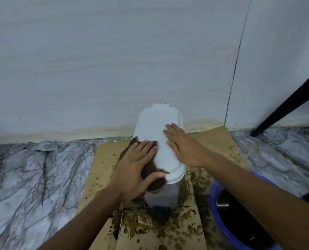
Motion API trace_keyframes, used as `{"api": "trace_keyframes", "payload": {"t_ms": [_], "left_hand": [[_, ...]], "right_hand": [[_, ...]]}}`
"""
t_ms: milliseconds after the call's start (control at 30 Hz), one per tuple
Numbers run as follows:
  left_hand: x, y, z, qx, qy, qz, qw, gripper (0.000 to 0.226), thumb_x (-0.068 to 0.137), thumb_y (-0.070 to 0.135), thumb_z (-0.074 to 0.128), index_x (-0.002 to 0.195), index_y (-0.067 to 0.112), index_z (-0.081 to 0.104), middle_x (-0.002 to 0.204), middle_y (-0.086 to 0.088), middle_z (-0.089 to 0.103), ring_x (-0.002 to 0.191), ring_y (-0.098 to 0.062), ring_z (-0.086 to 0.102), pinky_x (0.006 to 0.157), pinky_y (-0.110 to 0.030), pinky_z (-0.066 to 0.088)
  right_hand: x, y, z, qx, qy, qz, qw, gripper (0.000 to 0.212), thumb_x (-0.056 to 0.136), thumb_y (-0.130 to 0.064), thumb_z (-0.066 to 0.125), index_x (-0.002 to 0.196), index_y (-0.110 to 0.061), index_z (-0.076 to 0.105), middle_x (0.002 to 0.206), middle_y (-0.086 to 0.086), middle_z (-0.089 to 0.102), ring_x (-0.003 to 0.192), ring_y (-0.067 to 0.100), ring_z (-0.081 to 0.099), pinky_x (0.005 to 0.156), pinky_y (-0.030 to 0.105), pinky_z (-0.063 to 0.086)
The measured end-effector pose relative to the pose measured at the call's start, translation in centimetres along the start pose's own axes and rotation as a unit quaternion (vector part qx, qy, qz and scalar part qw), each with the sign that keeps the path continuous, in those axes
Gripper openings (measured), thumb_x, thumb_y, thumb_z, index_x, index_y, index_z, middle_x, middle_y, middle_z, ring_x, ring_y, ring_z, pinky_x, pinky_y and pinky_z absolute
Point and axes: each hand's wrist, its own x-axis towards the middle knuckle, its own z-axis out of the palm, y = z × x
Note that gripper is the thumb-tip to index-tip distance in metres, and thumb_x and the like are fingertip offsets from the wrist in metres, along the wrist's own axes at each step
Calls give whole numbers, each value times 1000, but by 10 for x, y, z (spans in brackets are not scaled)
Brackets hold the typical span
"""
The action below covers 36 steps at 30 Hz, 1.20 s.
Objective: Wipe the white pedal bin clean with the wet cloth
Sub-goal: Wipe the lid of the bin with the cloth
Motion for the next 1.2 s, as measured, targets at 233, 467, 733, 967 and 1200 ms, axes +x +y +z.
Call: {"api": "trace_keyframes", "payload": {"t_ms": [233, 467, 733, 967, 1200], "left_hand": [[10, -17, -13, -47, -63, 68, 995, 77, 96, 68, 49, 159, 27, 32, 166, 10, 21, 155, -2, 8, 128, -30, 4], [3, -5, 5, -1, 33, 22, 999, 81, 91, 75, 48, 149, 18, 51, 157, 0, 44, 151, -14, 31, 127, -33, 13], [-6, -29, -16, -105, -67, 27, 992, 79, 92, 69, 50, 158, 30, 33, 168, 10, 20, 156, -4, 8, 129, -36, 5], [4, -15, 0, -25, -1, 43, 999, 72, 95, 62, 50, 154, 21, 43, 163, 1, 34, 155, -16, 22, 128, -42, 14], [-1, -35, -17, -55, -59, 93, 992, 63, 101, 50, 49, 155, 21, 40, 164, 2, 31, 155, -9, 19, 128, -33, 9]], "right_hand": [[-51, -25, 8, 17, -28, -19, 999, 65, 103, -41, 44, 158, -23, 15, 165, -12, 3, 150, -1, -7, 126, 34, 7], [-57, -16, 12, 24, -36, -46, 998, 121, 66, -79, 65, 158, -27, 6, 165, -17, -5, 148, -5, -12, 124, 34, 4], [-47, -10, 13, 16, 14, -55, 998, 108, 69, -56, 82, 156, -27, 24, 162, -15, 11, 150, -3, 2, 125, 34, 12], [-46, -10, 13, 24, 13, -52, 998, 107, 69, -49, 85, 154, -23, 26, 163, -9, 16, 152, 4, 7, 125, 40, 15], [-45, -9, 13, 62, 15, -40, 997, 110, 62, -50, 89, 153, -25, 32, 161, -14, 20, 150, -2, 10, 125, 41, 17]]}}
